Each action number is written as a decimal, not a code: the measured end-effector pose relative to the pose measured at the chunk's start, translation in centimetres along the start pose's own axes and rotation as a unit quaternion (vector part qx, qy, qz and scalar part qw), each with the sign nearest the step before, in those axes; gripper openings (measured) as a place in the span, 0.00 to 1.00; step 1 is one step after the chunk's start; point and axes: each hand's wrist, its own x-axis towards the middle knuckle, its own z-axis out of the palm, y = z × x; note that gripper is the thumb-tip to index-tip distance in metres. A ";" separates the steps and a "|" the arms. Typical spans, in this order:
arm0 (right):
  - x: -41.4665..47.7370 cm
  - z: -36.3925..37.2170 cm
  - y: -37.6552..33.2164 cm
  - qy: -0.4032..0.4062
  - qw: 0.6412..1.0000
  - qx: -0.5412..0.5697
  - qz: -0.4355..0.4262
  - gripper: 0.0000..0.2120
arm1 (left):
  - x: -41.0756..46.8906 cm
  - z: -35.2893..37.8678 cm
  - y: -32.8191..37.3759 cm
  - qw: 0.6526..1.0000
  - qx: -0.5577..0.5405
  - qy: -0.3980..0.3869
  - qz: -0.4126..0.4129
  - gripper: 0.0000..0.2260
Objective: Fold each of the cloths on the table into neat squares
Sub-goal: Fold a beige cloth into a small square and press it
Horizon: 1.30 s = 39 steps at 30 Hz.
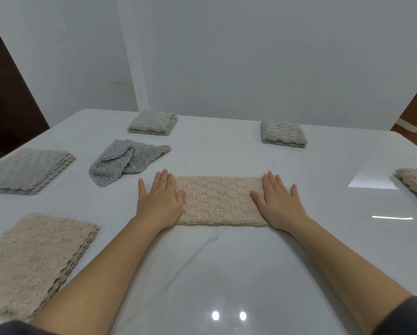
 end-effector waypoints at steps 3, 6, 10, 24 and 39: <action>0.0 0.1 -0.2 0.006 1.000 -0.005 0.002 0.35 | -0.1 -0.7 2.0 0.992 -0.039 0.105 -0.055 0.30; 0.0 0.2 -0.1 0.009 1.000 -0.004 0.004 0.35 | -0.1 -1.7 6.7 0.978 -0.037 0.207 -0.015 0.30; -0.1 0.2 -0.2 0.010 1.000 -0.006 0.005 0.34 | 0.0 -1.2 14.0 0.966 -0.031 0.239 0.095 0.29; -0.1 0.2 0.2 0.014 1.000 0.002 -0.002 0.34 | 0.2 1.4 8.3 0.994 0.019 0.105 0.013 0.29; 1.0 -3.3 -2.3 0.018 0.998 -0.041 0.034 0.37 | 0.2 0.8 0.8 0.997 0.006 0.059 -0.056 0.30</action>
